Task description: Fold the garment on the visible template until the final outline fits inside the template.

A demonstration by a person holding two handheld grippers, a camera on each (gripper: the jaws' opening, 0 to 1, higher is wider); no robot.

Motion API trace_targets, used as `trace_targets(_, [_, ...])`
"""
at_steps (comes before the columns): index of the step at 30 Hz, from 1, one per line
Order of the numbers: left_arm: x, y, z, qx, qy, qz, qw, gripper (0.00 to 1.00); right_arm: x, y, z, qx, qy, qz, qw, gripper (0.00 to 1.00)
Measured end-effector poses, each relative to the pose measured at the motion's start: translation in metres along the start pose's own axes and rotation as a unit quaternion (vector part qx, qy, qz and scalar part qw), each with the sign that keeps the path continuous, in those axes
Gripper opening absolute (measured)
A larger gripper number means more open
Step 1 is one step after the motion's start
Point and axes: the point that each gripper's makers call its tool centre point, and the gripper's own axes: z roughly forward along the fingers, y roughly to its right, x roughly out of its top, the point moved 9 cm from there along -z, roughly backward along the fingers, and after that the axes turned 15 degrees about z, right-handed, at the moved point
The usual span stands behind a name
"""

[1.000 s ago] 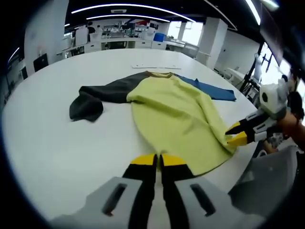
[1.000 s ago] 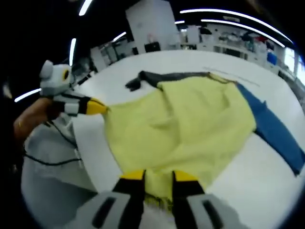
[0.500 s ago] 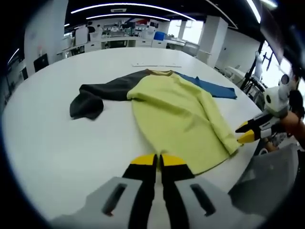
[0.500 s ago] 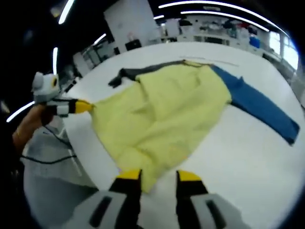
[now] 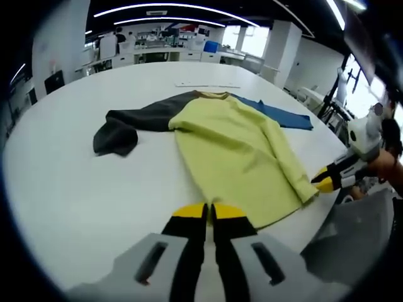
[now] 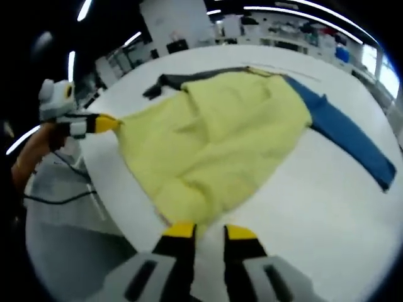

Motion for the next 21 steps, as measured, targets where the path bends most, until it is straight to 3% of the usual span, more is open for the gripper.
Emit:
trace_targets(14, [-0.001,-0.001,-0.001,-0.004,-0.001,0.005,1.0000,0.00,0.004,-0.011,0.007,-0.036,-0.005,-0.050,0.9981,0.07])
trace_targets(18, [-0.003,-0.003,0.001,-0.004,-0.005,0.006,1.0000,0.00,0.005,-0.009,0.009,-0.050,-0.006,-0.053,0.9973,0.01])
trace_targets(21, [-0.005,-0.004,0.001,-0.003,-0.012,0.008,0.9999,0.00,0.007,-0.004,0.007,-0.046,-0.006,-0.025,0.9986,0.00])
